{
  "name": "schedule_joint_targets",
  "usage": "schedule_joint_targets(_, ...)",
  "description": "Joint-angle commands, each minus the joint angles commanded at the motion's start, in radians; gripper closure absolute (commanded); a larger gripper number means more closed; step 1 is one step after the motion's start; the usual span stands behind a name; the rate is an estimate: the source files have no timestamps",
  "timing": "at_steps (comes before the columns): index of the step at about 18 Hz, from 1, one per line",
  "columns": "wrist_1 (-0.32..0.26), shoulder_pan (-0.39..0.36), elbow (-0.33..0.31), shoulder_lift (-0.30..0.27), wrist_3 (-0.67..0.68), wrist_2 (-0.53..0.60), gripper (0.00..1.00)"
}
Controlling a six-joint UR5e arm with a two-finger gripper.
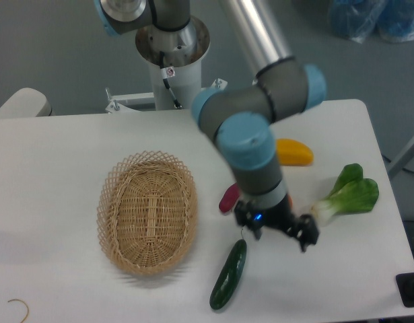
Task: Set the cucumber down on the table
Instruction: 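Open the gripper and raise it away from the cucumber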
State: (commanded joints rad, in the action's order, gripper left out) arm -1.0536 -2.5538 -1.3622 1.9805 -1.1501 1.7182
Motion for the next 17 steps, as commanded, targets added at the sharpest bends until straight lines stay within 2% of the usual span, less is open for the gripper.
schedule_joint_targets(4, -0.107, -0.127, -0.012, -0.054, -0.170, -0.123, 0.00)
schedule_joint_targets(7, -0.160, -0.193, -0.021, -0.083, -0.337, -0.124, 0.00)
schedule_joint_targets(10, -0.171, -0.232, -0.023, -0.085, -0.414, -0.132, 0.00)
schedule_joint_targets(17, -0.169, -0.263, -0.021, -0.086, -0.430, -0.140, 0.00)
